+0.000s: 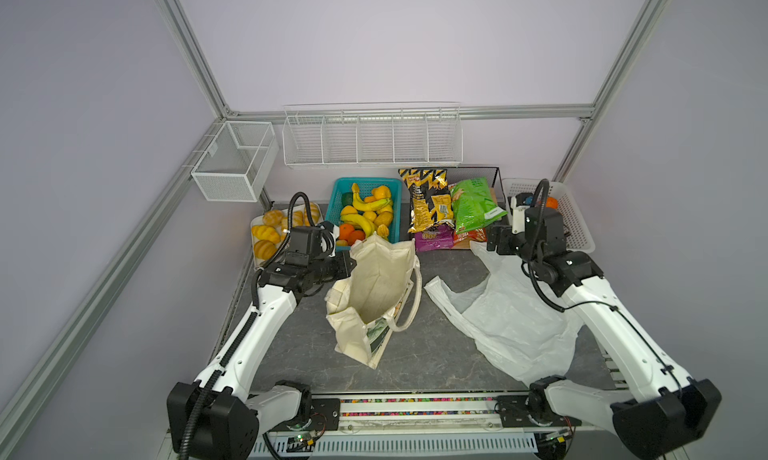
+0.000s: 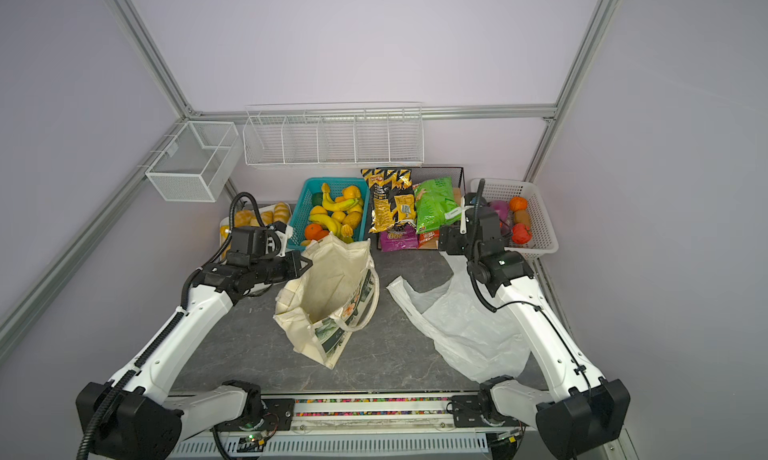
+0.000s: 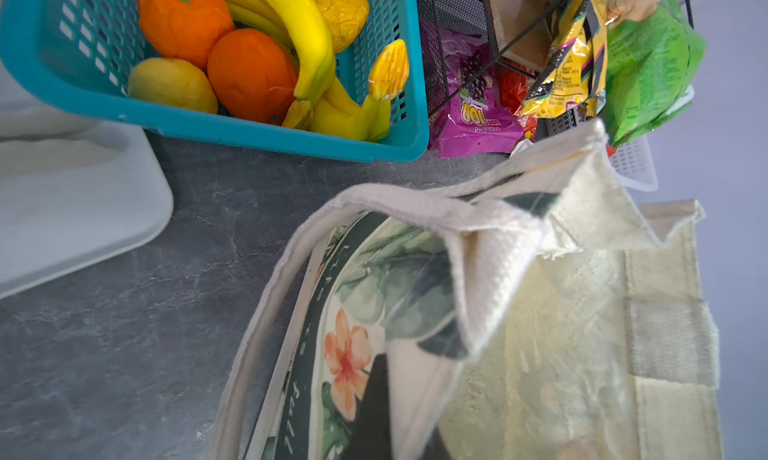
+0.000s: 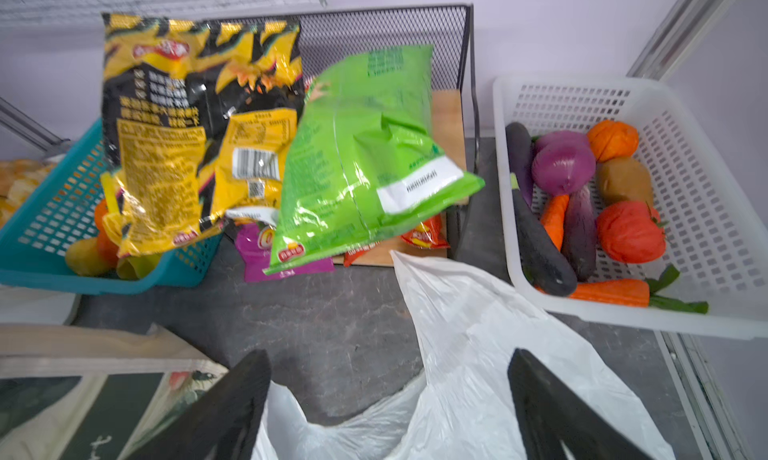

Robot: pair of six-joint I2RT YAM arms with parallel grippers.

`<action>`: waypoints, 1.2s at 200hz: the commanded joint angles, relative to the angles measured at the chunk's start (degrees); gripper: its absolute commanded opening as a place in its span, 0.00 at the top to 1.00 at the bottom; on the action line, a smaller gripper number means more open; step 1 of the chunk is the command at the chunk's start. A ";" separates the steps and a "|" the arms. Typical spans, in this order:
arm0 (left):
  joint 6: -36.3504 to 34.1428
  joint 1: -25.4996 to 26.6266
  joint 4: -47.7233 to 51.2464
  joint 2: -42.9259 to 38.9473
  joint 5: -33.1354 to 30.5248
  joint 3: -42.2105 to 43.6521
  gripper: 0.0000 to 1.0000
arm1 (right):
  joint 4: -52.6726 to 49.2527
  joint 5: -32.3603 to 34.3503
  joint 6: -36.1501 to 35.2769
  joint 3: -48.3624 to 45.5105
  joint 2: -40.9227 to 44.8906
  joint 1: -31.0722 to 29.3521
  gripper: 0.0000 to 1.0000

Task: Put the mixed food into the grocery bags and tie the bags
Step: 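Set the tote bag upright on the table center with the left gripper, then grasp the green snack bag from the rack with the right gripper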

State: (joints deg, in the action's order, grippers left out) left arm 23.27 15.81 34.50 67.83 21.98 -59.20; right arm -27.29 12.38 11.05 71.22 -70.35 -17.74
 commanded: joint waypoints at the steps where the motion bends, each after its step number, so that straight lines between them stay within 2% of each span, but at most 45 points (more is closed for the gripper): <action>1: 7.46 0.04 -6.52 -1.52 0.72 1.35 1.00 | -2.73 -3.98 -1.12 5.84 -5.67 -0.17 0.06; 21: 7.37 -0.08 -7.30 -1.41 0.65 2.59 1.00 | -2.75 -4.76 -2.18 7.99 -8.91 -0.57 0.05; 48: 6.85 -0.17 -8.31 -0.52 1.96 2.94 1.00 | -4.99 2.97 -4.73 10.76 -13.16 1.68 0.07; 73: 6.71 -0.17 -9.67 -1.01 1.65 3.73 1.00 | -7.42 -8.84 -7.04 16.80 -18.66 7.07 0.05; 95: 5.95 -0.17 -9.38 -1.19 0.78 3.78 1.00 | -11.28 -15.35 -10.82 24.00 -24.24 7.27 0.03; 120: 5.56 -0.17 -9.17 -1.46 0.61 3.63 1.00 | -12.49 -16.75 -11.79 29.33 -28.57 7.28 0.00; 161: 5.23 -0.17 -9.67 -1.83 0.32 3.66 1.00 | -13.94 -16.10 -11.64 37.25 -35.98 7.28 0.02; 187: 5.20 -0.17 -9.59 -1.77 0.40 3.53 1.00 | -15.34 -16.06 -11.53 41.61 -40.21 7.28 0.09; 203: 4.94 -0.20 -9.62 -1.79 0.39 3.52 1.00 | -16.15 -16.44 -11.20 43.26 -42.15 7.38 0.16; 240: 4.53 -0.22 -9.50 -1.92 0.36 3.48 1.00 | -16.84 -17.45 -11.06 44.09 -42.32 7.37 0.48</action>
State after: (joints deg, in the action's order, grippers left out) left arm 28.62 15.79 27.59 67.33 22.70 -55.70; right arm -41.85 -3.70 0.62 114.24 -113.27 -10.33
